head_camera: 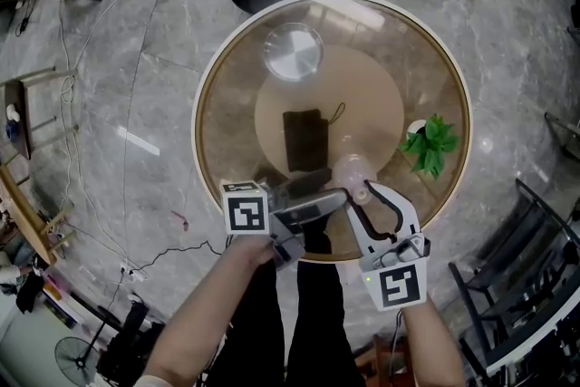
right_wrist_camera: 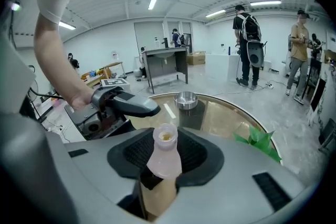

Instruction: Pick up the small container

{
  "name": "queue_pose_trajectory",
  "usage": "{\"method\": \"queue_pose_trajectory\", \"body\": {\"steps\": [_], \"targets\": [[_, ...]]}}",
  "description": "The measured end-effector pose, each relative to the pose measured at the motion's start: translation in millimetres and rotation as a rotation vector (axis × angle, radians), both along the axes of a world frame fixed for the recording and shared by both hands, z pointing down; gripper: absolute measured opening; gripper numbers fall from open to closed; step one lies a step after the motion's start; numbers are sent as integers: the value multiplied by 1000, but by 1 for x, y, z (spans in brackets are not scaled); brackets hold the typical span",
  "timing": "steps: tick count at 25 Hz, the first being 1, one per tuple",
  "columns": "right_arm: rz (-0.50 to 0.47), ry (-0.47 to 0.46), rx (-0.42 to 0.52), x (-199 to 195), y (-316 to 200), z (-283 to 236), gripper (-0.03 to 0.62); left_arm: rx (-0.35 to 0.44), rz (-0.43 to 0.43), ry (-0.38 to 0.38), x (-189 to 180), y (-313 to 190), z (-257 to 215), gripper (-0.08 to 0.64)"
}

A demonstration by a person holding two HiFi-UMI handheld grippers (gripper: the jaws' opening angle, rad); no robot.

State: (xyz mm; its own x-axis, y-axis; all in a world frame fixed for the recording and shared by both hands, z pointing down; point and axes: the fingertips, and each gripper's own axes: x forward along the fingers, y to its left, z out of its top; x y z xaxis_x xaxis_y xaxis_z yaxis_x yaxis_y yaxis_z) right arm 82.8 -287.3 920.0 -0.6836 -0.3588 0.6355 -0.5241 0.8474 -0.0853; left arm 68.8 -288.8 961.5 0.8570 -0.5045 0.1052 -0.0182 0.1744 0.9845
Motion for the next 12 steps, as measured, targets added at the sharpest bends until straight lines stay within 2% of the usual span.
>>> {"method": "queue_pose_trajectory", "body": {"steps": [6,12], "targets": [[-23,-9,-28,-1,9,-9,150,-40,-50,83,9,-4,1,485],[-12,-26,-62,2,19,-20,150,-47,-40,187,25,-3,-10,467]]}}
